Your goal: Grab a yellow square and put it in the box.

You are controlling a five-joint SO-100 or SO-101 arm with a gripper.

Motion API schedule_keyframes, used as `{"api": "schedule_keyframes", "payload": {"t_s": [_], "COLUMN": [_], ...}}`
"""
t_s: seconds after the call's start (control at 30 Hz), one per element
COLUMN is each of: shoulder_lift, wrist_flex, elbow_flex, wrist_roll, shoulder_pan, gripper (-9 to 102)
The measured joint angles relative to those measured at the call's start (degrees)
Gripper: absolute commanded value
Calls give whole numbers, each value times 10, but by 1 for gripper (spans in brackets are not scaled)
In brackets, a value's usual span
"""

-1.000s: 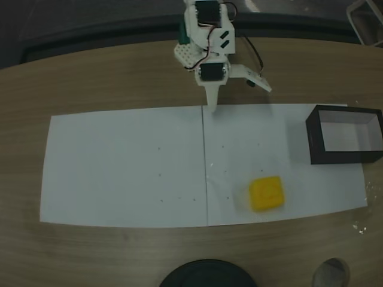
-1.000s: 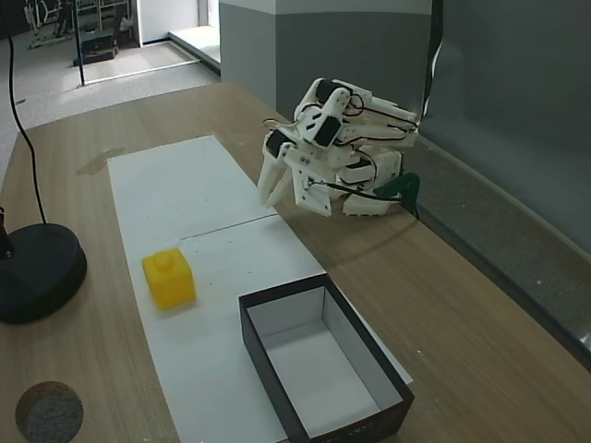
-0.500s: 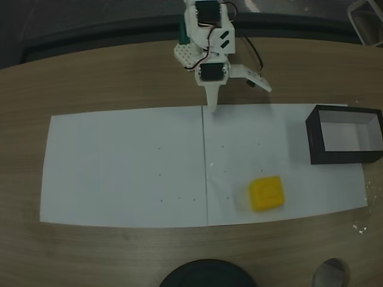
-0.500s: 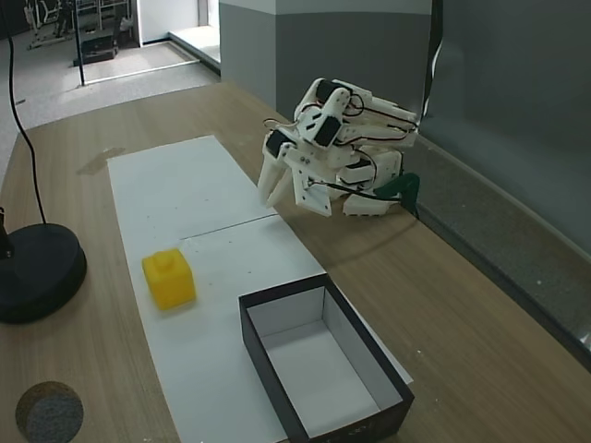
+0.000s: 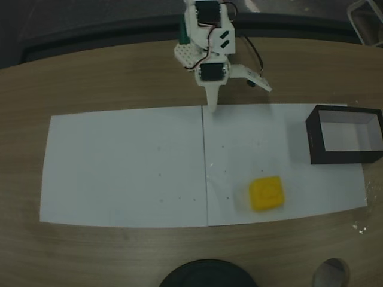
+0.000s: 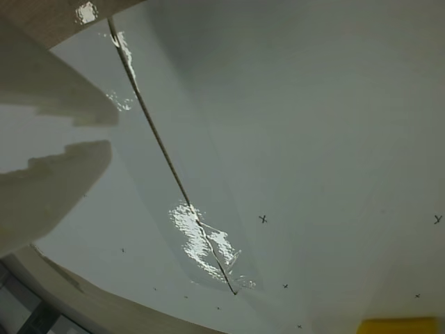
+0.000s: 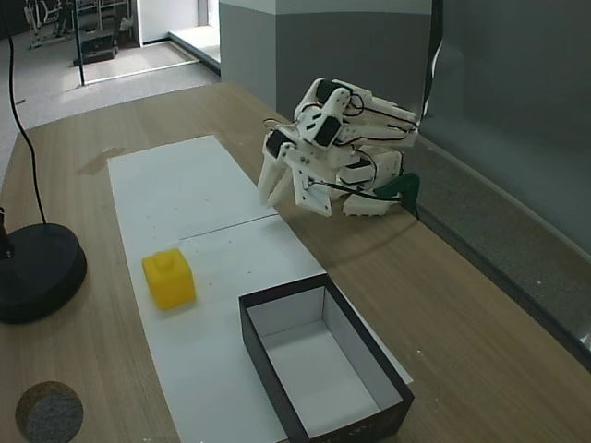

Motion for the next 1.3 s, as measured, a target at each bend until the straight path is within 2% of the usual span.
{"api": "schedule_keyframes", "payload": {"t_s": [0.2,0.27,0.33,0.47,0.6,0.73,0.83,0.93,1.1,1.3], "shoulder_lift": [0,0,0,-4,-17,-113,-236,-397,-703,-993], "wrist_flex": [-4,-49,-106,-194,-208,-210,-178,-105,29,132], "elbow_flex": [0,-1,-17,-95,-203,-331,-438,-561,-774,-956], "wrist_roll": [-1,-1,-2,-41,-49,-40,-35,-31,-30,-30], "shoulder_pan": [3,7,21,13,-35,-65,-91,-125,-134,-140], "gripper": [0,1,7,17,17,18,25,31,33,36]}}
